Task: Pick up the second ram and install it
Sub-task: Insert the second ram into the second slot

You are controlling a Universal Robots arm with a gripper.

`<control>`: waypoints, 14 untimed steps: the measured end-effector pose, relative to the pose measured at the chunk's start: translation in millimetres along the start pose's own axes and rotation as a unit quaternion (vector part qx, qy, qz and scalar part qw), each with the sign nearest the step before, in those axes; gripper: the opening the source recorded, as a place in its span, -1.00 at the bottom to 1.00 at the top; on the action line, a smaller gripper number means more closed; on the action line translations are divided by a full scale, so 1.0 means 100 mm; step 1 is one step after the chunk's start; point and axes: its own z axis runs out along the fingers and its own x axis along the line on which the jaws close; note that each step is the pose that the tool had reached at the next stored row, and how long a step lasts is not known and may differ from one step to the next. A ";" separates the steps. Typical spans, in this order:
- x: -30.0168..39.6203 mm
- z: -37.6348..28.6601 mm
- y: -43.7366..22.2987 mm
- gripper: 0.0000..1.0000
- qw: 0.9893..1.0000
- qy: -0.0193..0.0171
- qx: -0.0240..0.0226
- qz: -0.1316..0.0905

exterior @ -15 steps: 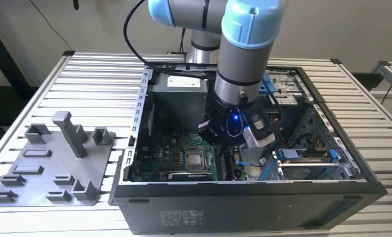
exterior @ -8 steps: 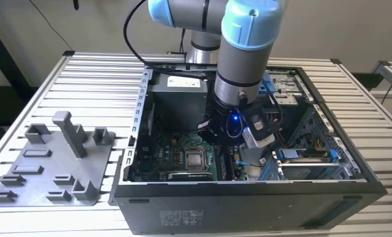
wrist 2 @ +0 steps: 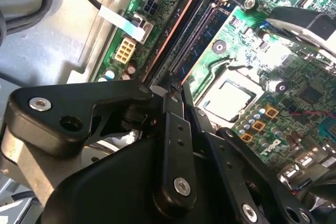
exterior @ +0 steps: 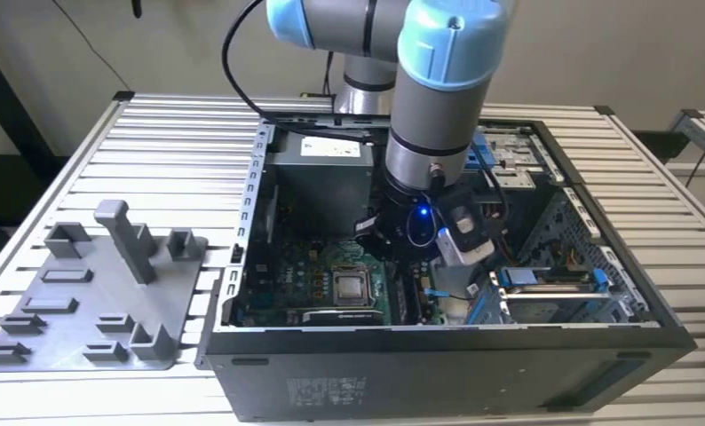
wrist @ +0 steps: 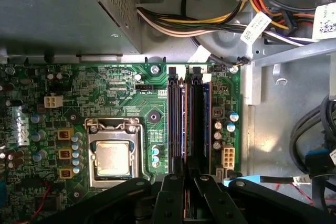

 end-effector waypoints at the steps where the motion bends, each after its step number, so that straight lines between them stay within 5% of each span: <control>1: 0.001 0.000 0.000 -0.72 1.000 -0.001 0.000 0.000; 14: 0.016 0.023 0.003 -0.72 1.000 -0.002 -0.005 -0.002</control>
